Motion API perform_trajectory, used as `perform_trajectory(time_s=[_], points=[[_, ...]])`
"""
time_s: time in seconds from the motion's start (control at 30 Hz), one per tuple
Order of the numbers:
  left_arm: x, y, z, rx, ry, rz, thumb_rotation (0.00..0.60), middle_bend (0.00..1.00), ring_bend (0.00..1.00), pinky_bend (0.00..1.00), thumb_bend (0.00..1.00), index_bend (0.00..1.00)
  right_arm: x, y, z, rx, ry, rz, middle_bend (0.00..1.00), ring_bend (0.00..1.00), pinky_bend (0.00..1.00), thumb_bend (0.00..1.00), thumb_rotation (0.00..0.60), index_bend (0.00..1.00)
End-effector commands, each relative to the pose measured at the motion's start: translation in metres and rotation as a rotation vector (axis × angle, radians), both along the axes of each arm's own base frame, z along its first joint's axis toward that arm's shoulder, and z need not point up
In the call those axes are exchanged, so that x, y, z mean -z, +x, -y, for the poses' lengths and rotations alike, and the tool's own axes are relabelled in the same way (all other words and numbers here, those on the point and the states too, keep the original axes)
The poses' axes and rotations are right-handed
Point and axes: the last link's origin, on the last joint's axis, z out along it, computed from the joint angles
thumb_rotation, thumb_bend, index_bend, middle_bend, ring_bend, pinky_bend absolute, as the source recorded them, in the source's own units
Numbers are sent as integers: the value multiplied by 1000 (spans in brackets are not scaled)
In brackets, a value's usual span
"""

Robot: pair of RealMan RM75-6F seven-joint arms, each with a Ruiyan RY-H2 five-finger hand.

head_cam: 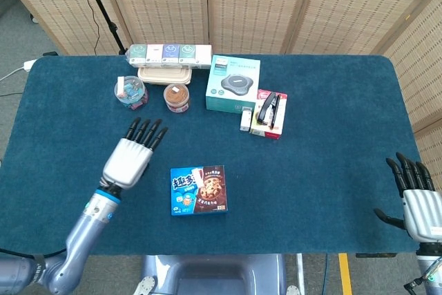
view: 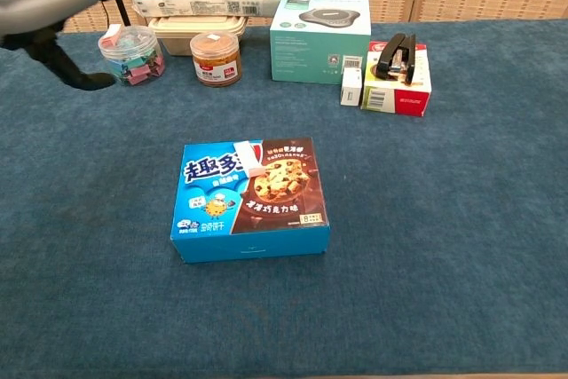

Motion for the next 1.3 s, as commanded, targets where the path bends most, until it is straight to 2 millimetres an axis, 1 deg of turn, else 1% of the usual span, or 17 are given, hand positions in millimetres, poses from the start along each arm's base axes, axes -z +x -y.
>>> perform_trajectory(time_s=[0.03,0.1,0.17,0.3,0.33,0.37,0.4,0.43,0.5,0.53,0.57,0.6,0.63,0.77,0.87,0.9,1.3], points=[[-37,-46,14,-72,43,63,600,0,0,0,179,0,6,0,0,8,12,-31,0,0,0,0,600,0],[-47,-62,19,-107,60,101,600,0,0,0,141,0,9,0,0,8,20,-53,0,0,0,0,600,0],[-60,-85,29,-168,83,161,600,0,0,0,139,0,16,1,-1,7,38,-83,0,0,0,0,600,0],[-75,-108,43,-240,99,218,600,0,0,0,139,0,26,5,-1,7,82,-128,0,0,0,0,600,0],[-79,-113,47,-256,105,230,600,0,0,0,139,0,28,8,1,-2,92,-148,0,0,0,25,600,0],[-81,-115,49,-262,107,239,600,0,0,0,139,0,30,11,1,-6,97,-160,0,0,0,98,600,0],[-82,-117,51,-265,107,248,600,0,0,0,140,0,32,14,2,-12,104,-171,0,0,0,206,600,0],[-83,-119,53,-263,104,260,600,0,0,0,140,0,35,18,3,-18,114,-181,0,0,0,347,600,0],[-88,-123,59,-268,83,287,600,0,0,0,139,0,44,30,6,-41,157,-178,0,0,0,695,600,0],[-91,-122,60,-259,83,300,600,0,0,0,139,0,49,35,7,-51,174,-172,0,0,0,817,600,0],[-96,-122,61,-249,90,313,600,0,0,0,139,0,54,41,9,-66,191,-169,0,0,0,909,600,2],[-99,-123,63,-243,91,318,600,0,0,0,139,0,57,45,11,-80,199,-171,0,0,0,974,600,11],[-101,-123,64,-240,89,326,600,0,0,0,139,0,61,50,13,-95,207,-174,0,0,0,997,600,25],[-111,-126,67,-231,76,368,600,0,0,0,139,0,81,75,25,-164,249,-165,0,0,0,1000,600,119],[-114,-128,67,-233,62,387,600,0,0,0,139,0,91,90,31,-193,278,-157,0,0,0,1000,600,195],[-115,-128,67,-235,55,396,600,0,0,0,138,0,98,99,34,-211,299,-151,0,0,0,1000,600,215],[-119,-131,66,-241,27,425,600,0,0,0,139,0,146,171,69,-370,380,-106,0,0,0,1000,600,261]])
